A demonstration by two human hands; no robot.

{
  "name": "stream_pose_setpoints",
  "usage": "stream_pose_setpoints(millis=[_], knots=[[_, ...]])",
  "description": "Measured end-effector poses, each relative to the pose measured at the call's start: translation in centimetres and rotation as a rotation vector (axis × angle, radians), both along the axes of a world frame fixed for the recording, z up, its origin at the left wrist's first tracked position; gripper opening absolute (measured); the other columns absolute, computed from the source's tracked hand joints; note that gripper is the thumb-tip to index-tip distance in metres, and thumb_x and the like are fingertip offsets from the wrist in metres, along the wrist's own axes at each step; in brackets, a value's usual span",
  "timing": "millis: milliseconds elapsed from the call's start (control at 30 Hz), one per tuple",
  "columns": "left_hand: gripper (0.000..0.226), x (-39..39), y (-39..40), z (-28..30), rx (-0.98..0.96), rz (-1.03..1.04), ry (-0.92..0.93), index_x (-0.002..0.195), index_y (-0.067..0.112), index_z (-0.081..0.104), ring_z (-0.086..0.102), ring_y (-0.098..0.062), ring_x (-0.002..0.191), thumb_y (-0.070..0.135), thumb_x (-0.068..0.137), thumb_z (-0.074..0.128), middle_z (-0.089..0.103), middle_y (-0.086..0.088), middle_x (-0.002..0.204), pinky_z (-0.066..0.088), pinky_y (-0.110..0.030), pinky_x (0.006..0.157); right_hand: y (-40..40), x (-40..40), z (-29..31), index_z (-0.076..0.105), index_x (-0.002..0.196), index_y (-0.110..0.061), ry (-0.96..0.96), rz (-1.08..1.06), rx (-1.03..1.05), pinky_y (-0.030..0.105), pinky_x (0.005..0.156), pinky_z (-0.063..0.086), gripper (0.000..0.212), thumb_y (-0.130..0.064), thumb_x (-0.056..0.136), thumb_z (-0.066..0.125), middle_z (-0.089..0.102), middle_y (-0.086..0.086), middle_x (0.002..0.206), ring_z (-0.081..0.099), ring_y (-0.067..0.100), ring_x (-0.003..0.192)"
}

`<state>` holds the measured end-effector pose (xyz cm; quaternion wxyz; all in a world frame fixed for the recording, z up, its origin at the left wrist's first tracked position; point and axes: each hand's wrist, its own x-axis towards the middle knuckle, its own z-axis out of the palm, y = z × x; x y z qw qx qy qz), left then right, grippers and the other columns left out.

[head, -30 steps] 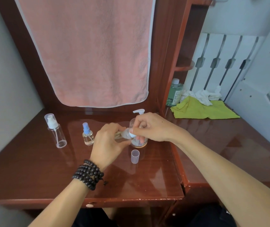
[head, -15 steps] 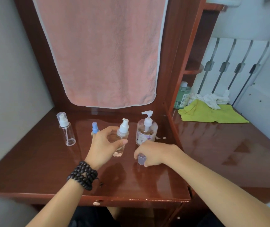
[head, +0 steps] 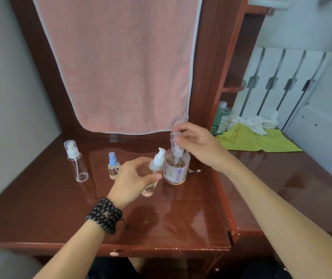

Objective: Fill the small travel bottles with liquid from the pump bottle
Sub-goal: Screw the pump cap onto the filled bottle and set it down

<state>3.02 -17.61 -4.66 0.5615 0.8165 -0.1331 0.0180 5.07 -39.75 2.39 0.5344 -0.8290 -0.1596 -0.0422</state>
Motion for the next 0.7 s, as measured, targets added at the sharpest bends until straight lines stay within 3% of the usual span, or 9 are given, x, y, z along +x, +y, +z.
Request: stream_pose_setpoints(millis=[67,200,400,533,700], knots=[[0.032,0.0,-0.3,0.0,0.009,-0.01,-0.011,0.102,0.028,0.07,0.07,-0.007,0.091,0.022,0.074,0.083,0.075,0.009,0.094,0.054,-0.032,0.091,0.2,-0.1,-0.1,0.065,0.107,-0.03,-0.046,-0.012,0.043,0.034,0.09,0.055,0.019,-0.02,0.094,0.074,0.074,-0.008,0.096,0.072,0.01,0.095],[0.031,0.1,-0.6,0.3,0.022,-0.018,-0.023,0.101,0.029,0.07,0.07,-0.005,0.092,0.024,0.073,0.083,0.075,0.012,0.094,0.054,-0.036,0.093,1.0,-0.5,0.0,0.065,0.106,-0.02,-0.065,0.006,-0.04,0.021,0.085,0.056,0.024,-0.015,0.088,0.08,0.072,-0.011,0.1,0.073,0.003,0.095],[0.031,0.3,-0.7,0.4,0.021,-0.01,-0.048,0.107,0.027,0.07,0.069,-0.003,0.095,0.023,0.078,0.08,0.075,0.014,0.097,0.053,-0.037,0.094,2.2,-0.6,-0.6,0.063,0.095,-0.025,-0.1,0.04,-0.147,0.033,0.088,0.057,0.026,-0.009,0.085,0.082,0.075,-0.007,0.102,0.073,0.003,0.096],[0.028,0.3,-0.8,0.2,0.006,0.023,-0.086,0.106,0.029,0.069,0.069,-0.003,0.092,0.016,0.082,0.075,0.075,0.014,0.095,0.055,-0.039,0.091,2.8,-0.5,-1.0,0.067,0.093,-0.018,-0.105,0.031,-0.106,0.014,0.077,0.052,0.022,-0.005,0.084,0.082,0.076,-0.008,0.1,0.074,0.001,0.092],[0.031,0.7,0.1,0.0,-0.048,0.031,-0.045,0.109,0.026,0.068,0.069,-0.004,0.096,0.012,0.083,0.074,0.075,0.011,0.099,0.055,-0.036,0.092,4.2,0.0,-0.8,0.067,0.096,-0.011,-0.121,0.061,-0.122,0.012,0.074,0.052,0.018,-0.005,0.085,0.08,0.076,-0.005,0.095,0.074,0.002,0.088]])
